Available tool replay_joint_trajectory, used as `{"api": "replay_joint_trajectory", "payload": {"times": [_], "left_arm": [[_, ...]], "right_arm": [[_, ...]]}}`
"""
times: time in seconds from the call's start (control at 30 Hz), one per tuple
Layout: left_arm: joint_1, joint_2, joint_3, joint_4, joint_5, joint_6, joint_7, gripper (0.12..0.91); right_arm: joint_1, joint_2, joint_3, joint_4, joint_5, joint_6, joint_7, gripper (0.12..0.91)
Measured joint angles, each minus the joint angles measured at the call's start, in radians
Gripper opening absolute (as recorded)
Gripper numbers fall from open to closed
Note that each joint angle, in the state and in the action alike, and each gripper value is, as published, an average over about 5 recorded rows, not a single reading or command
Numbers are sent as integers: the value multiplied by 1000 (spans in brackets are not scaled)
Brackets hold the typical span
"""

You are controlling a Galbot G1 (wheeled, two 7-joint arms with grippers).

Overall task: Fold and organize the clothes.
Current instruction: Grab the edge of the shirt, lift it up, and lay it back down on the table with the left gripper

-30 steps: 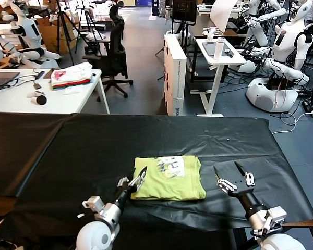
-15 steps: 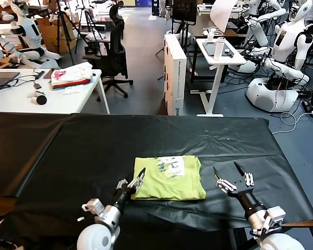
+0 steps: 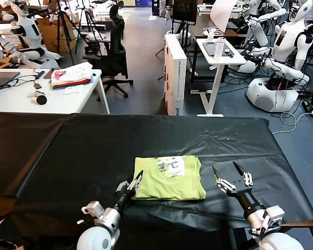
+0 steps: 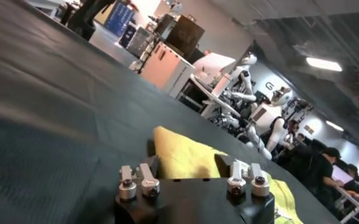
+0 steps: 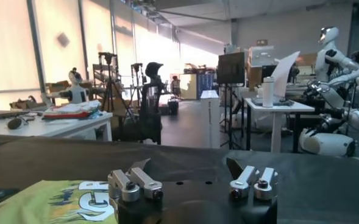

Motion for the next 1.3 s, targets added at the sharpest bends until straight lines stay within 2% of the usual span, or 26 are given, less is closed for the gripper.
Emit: {"api": "replay_joint_trajectory", "payload": {"times": [0.23,0.43,0.63,0.8,1.0,1.3], "left_arm": [[10,-1,-1,-3,4,-2,2,270],[18,-3,1,-13,5,3,7,179],[17,15,-14,-34,4,22,1,163],[13,67,-44,-53,7,38,-20,163],[23,178,-107,-88,-11,65,-33,163],[75,375,-252,-153,-130,94,-53,163]], "right_arm": [[5,1,-2,-3,-3,0,0,907],[9,3,-5,-8,-7,0,0,907],[16,4,-6,-15,-16,0,0,907],[28,9,-14,-26,-26,1,2,907],[49,18,-26,-42,-45,1,10,907],[83,33,-42,-68,-64,-5,25,907]]}}
